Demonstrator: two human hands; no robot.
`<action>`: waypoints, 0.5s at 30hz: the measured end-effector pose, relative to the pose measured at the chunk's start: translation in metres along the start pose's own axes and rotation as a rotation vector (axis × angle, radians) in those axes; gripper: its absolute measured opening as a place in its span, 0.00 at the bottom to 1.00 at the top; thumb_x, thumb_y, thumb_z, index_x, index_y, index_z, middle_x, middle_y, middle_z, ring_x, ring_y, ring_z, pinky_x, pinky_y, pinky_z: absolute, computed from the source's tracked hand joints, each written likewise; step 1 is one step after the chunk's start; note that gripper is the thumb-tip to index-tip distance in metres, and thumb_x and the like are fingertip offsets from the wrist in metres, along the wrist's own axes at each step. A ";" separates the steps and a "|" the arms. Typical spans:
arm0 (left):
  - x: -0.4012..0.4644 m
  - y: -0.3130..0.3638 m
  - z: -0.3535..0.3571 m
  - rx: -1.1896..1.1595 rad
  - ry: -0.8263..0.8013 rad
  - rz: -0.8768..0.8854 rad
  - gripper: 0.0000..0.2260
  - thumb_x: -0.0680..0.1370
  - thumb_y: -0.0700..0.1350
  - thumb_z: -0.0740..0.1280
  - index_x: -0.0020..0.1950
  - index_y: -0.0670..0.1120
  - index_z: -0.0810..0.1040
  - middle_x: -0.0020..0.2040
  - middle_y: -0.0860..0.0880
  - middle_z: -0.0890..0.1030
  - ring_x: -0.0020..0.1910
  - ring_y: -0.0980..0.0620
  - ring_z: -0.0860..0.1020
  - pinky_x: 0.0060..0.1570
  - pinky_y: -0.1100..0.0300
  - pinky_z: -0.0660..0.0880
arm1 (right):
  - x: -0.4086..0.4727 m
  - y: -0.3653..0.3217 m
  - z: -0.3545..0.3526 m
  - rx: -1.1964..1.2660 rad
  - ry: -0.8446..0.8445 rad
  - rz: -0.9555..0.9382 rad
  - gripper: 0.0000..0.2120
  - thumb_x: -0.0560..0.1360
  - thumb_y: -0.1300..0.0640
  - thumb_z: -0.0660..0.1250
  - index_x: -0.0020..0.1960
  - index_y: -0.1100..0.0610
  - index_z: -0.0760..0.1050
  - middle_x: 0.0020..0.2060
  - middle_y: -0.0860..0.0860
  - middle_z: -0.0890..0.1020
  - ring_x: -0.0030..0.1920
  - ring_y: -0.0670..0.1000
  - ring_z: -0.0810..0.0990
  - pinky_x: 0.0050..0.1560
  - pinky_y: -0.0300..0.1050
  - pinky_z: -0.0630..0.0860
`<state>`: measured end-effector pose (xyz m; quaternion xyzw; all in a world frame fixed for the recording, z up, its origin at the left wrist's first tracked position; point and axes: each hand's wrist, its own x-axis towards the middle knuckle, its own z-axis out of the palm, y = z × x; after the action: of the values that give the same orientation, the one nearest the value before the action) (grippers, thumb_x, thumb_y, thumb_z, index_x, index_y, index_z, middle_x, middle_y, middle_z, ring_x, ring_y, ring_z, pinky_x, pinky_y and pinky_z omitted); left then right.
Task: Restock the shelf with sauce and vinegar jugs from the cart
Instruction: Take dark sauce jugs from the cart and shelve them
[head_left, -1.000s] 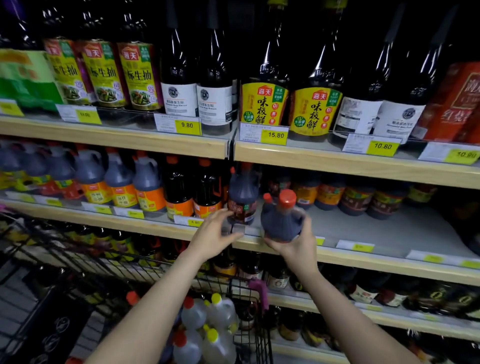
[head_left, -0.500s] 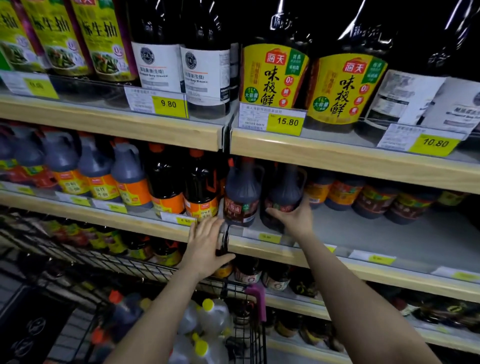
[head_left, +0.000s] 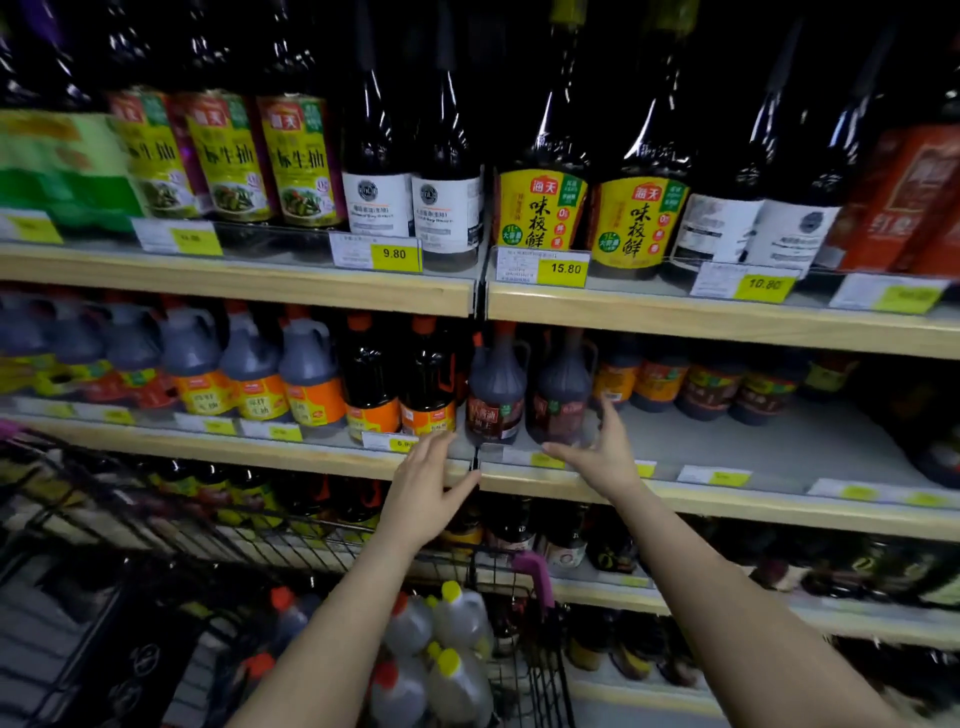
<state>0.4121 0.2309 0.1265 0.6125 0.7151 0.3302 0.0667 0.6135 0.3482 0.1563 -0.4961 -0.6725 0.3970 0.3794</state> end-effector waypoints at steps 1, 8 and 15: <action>-0.012 0.004 -0.013 -0.021 -0.009 0.013 0.26 0.77 0.59 0.61 0.72 0.48 0.63 0.69 0.52 0.67 0.68 0.52 0.67 0.64 0.56 0.68 | -0.022 -0.006 0.000 -0.024 -0.010 -0.012 0.42 0.63 0.56 0.79 0.70 0.59 0.61 0.61 0.50 0.69 0.63 0.47 0.67 0.62 0.43 0.67; -0.107 0.006 -0.081 0.033 -0.018 0.084 0.17 0.78 0.52 0.62 0.66 0.49 0.70 0.60 0.55 0.71 0.50 0.55 0.76 0.45 0.63 0.72 | -0.136 -0.030 0.014 -0.164 -0.309 -0.085 0.29 0.70 0.54 0.73 0.67 0.57 0.67 0.58 0.49 0.73 0.59 0.47 0.73 0.55 0.34 0.67; -0.211 -0.018 -0.093 0.101 -0.006 -0.071 0.19 0.74 0.58 0.57 0.60 0.51 0.72 0.54 0.52 0.76 0.51 0.51 0.78 0.46 0.57 0.76 | -0.203 -0.017 0.037 -0.155 -0.595 -0.072 0.26 0.71 0.55 0.72 0.66 0.56 0.68 0.55 0.48 0.75 0.58 0.46 0.74 0.53 0.32 0.69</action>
<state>0.4012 0.0002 0.1229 0.5905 0.7519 0.2889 0.0495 0.6189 0.1421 0.1334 -0.3612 -0.7996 0.4588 0.1406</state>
